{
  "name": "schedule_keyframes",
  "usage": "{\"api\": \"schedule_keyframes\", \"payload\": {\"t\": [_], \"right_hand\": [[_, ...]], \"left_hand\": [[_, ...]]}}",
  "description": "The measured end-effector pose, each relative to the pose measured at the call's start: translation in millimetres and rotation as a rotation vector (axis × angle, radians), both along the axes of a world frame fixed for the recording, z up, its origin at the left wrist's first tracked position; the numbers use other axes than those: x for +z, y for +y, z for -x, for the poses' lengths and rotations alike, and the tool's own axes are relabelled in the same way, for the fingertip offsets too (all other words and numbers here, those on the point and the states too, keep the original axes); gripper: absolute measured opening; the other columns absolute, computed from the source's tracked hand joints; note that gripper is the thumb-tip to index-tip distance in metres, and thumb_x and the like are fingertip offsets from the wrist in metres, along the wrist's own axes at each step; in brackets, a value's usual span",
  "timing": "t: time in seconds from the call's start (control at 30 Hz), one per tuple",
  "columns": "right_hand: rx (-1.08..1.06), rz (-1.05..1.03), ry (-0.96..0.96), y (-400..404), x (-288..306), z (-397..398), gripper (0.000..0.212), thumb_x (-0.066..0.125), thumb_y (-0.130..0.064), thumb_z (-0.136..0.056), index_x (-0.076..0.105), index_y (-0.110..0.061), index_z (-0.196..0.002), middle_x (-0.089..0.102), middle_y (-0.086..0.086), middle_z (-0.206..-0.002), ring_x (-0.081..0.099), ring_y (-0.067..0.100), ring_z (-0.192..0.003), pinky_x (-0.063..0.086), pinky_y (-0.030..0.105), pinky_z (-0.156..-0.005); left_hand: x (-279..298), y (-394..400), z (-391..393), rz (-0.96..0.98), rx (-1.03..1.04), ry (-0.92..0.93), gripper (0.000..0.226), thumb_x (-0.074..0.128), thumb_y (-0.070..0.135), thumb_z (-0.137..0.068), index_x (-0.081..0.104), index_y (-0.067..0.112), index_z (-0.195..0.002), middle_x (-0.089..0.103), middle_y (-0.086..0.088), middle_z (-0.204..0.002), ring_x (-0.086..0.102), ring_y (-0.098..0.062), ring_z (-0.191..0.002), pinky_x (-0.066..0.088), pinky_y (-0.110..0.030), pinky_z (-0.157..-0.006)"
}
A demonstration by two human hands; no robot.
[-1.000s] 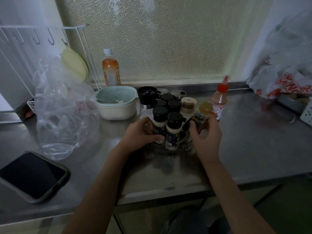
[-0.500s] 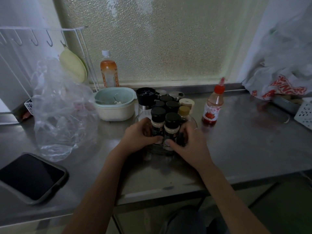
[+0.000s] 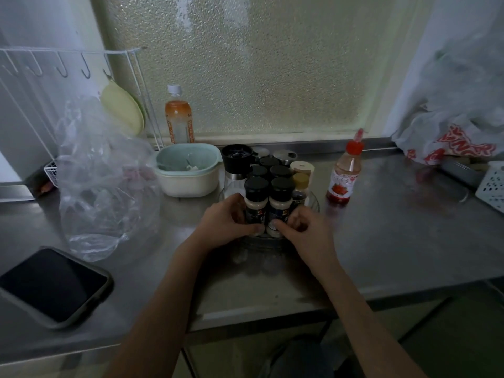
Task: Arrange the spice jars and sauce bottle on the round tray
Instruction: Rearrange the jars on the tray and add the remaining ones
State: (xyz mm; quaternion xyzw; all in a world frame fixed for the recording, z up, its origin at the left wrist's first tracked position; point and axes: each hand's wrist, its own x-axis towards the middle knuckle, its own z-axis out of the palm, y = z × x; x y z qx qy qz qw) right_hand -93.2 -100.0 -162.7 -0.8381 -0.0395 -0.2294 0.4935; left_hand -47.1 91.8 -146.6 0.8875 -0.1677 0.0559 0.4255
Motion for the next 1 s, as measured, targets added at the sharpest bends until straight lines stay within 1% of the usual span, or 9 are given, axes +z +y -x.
{"api": "schedule_keyframes", "payload": {"t": [0.1,0.2,0.27,0.37,0.47,0.67,0.8,0.93,1.0], "right_hand": [[0.015,-0.009,-0.018,-1.3,-0.3,0.1,0.031,0.077,-0.030,-0.072,0.053,-0.012,-0.064,0.055,0.002,-0.055,0.050,0.017,-0.052,0.040,0.026,-0.051],[0.032,-0.031,-0.018,-3.4,1.4,1.6,0.033,0.074,-0.032,-0.074,0.053,-0.009,-0.065,0.055,0.006,-0.057,0.049,0.015,-0.053,0.040,0.024,-0.052],[0.030,-0.051,-0.016,-3.7,3.1,3.9,0.033,0.071,-0.033,-0.078,0.054,-0.007,-0.067,0.056,0.007,-0.059,0.050,0.014,-0.055,0.041,0.026,-0.055],[0.021,-0.065,-0.035,-3.9,5.1,7.8,0.032,0.069,-0.032,-0.079,0.054,-0.006,-0.068,0.057,0.008,-0.061,0.054,0.019,-0.059,0.044,0.027,-0.056],[0.009,-0.085,-0.094,-4.0,6.4,11.0,0.032,0.070,-0.027,-0.080,0.052,-0.004,-0.066,0.053,0.009,-0.060,0.049,0.015,-0.057,0.041,0.026,-0.055],[-0.023,-0.084,-0.134,-4.5,6.3,12.8,0.032,0.067,-0.021,-0.084,0.049,-0.006,-0.061,0.045,-0.001,-0.055,0.043,0.008,-0.055,0.034,0.017,-0.052],[-0.028,-0.069,-0.116,-5.3,6.3,12.6,0.033,0.060,-0.018,-0.089,0.048,-0.005,-0.062,0.044,-0.001,-0.055,0.044,0.009,-0.057,0.034,0.017,-0.053],[-0.020,-0.073,-0.097,-6.0,6.1,13.8,0.033,0.057,-0.015,-0.090,0.048,-0.001,-0.062,0.046,0.013,-0.057,0.043,0.010,-0.056,0.034,0.016,-0.052],[-0.028,-0.089,-0.078,-5.7,6.4,13.6,0.029,0.057,-0.015,-0.090,0.049,-0.004,-0.064,0.048,0.010,-0.059,0.043,0.009,-0.056,0.035,0.014,-0.053]], "left_hand": [[2.8,1.9,1.7,0.069,-0.038,0.064,0.069,0.066,0.055,-0.048,0.059,0.014,-0.102,0.063,0.002,-0.073,0.060,-0.019,-0.071,0.050,-0.037,-0.073],[8.6,5.9,2.2,0.405,-0.140,0.173,0.037,0.058,0.025,-0.053,0.054,0.005,-0.083,0.058,-0.011,-0.067,0.056,-0.018,-0.064,0.046,-0.031,-0.065],[9.5,6.0,0.8,0.517,-0.062,0.136,0.021,0.050,0.012,-0.057,0.053,0.008,-0.077,0.056,-0.009,-0.058,0.054,-0.012,-0.054,0.043,-0.023,-0.057],[5.3,1.9,-3.2,0.495,0.175,-0.033,0.012,0.052,0.005,-0.071,0.054,0.015,-0.078,0.057,0.000,-0.060,0.051,-0.010,-0.055,0.042,-0.022,-0.056],[-0.1,2.6,-11.9,0.425,0.319,-0.139,0.019,0.059,-0.004,-0.077,0.053,0.012,-0.083,0.055,0.002,-0.069,0.049,-0.010,-0.061,0.041,-0.017,-0.057],[-13.7,9.5,-26.2,0.281,0.389,-0.178,0.031,0.068,-0.001,-0.072,0.056,0.006,-0.100,0.059,-0.017,-0.105,0.053,-0.021,-0.085,0.042,-0.029,-0.073],[-12.3,8.4,-24.8,0.233,0.347,-0.190,0.040,0.068,-0.003,-0.071,0.056,0.003,-0.109,0.057,-0.019,-0.112,0.055,-0.023,-0.091,0.042,-0.027,-0.078],[-10.1,6.8,-22.2,0.218,0.341,-0.190,0.045,0.069,-0.005,-0.070,0.056,0.001,-0.113,0.055,-0.020,-0.114,0.052,-0.021,-0.093,0.035,-0.011,-0.077],[-11.2,6.5,-23.5,0.224,0.325,-0.177,0.052,0.069,0.002,-0.067,0.054,0.003,-0.117,0.053,-0.020,-0.117,0.053,-0.026,-0.101,0.037,-0.015,-0.084]]}}
